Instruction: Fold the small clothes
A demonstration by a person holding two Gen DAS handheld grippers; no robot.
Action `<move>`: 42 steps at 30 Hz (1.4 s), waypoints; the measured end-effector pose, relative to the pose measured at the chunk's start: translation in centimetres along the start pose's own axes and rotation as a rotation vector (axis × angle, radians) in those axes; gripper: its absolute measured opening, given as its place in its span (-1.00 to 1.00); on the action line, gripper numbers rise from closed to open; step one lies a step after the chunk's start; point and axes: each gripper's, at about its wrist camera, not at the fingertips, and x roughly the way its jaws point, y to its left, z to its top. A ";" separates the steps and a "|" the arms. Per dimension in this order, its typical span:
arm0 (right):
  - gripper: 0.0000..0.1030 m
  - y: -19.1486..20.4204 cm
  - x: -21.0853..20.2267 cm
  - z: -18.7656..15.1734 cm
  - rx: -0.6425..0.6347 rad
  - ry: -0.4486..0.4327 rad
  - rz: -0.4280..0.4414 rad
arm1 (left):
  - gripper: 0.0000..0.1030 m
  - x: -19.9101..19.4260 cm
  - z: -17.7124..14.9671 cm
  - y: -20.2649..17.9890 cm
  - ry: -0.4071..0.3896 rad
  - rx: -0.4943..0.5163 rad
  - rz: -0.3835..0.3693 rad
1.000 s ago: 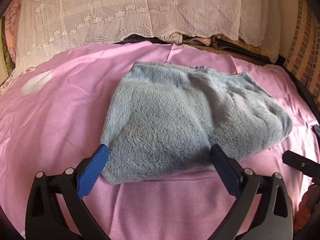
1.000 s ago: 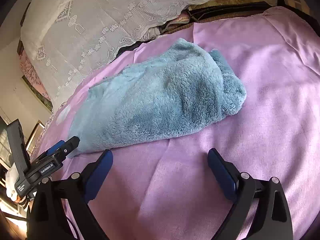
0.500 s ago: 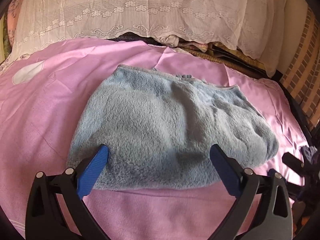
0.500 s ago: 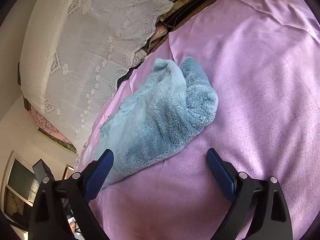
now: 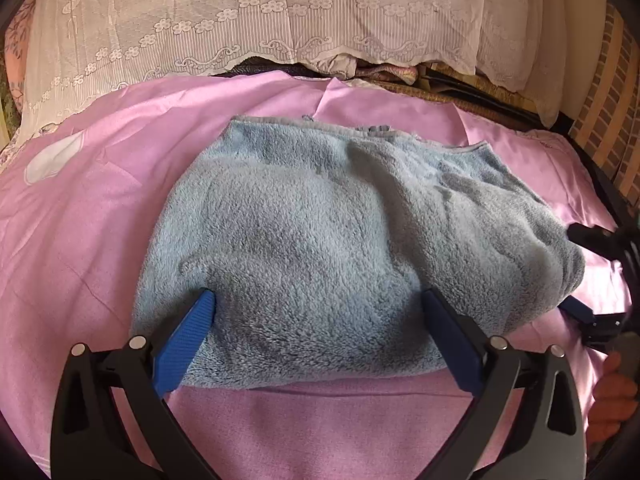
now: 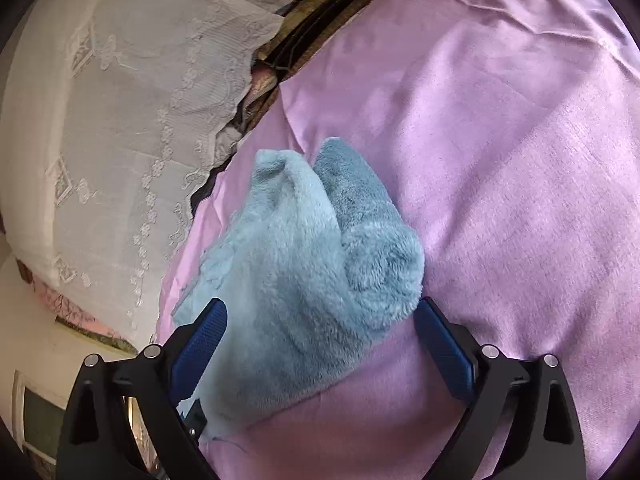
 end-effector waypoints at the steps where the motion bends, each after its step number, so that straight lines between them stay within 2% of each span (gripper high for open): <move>1: 0.87 0.2 0.4 0.3 0.016 -0.009 -0.011 | 0.92 -0.5 0.0 0.3 -0.005 -0.015 -0.013; 4: 0.87 0.4 0.9 -0.1 -0.011 -0.054 -0.012 | 0.92 -2.5 0.7 1.0 -0.045 -0.085 -0.056; 7: 0.86 1.5 1.2 -1.4 -0.152 -0.085 -0.059 | 0.92 -3.4 2.1 0.6 -0.072 -0.106 -0.072; 9: 0.86 1.8 1.4 -1.5 -0.188 -0.087 -0.073 | 0.92 -2.9 3.0 -0.3 -0.053 -0.124 -0.099; 12: 0.83 1.4 1.2 -1.1 -0.166 -0.094 -0.046 | 0.92 -0.9 3.3 -2.2 0.021 -0.146 -0.157; 14: 0.71 1.1 1.2 -0.7 -0.154 -0.104 -0.038 | 0.92 0.2 2.8 -3.5 0.038 -0.118 -0.122; 17: 0.55 0.7 1.2 -0.2 -0.135 -0.118 -0.035 | 0.92 1.7 1.8 -4.9 0.021 0.001 -0.014; 21: 0.48 0.1 1.1 0.1 -0.104 -0.124 -0.010 | 0.92 2.3 1.5 -4.8 0.026 0.012 -0.010; 27: 0.45 -0.3 0.7 0.2 -0.045 -0.105 0.045 | 0.92 2.7 1.3 -5.6 0.037 0.056 0.043; 30: 0.40 -0.1 1.0 0.2 -0.050 -0.106 0.030 | 0.92 2.7 1.2 -5.6 0.036 0.061 0.052; 32: 0.23 0.0 1.4 0.2 -0.062 -0.109 0.006 | 0.92 2.7 1.2 -5.7 0.036 0.065 0.057; 35: 0.07 -0.1 1.6 0.3 -0.067 -0.122 -0.004 | 0.92 2.6 1.2 -5.8 0.036 0.068 0.059; 42: 0.02 -0.4 1.6 0.2 -0.074 -0.125 0.003 | 0.92 2.8 1.2 -5.9 0.042 0.079 0.074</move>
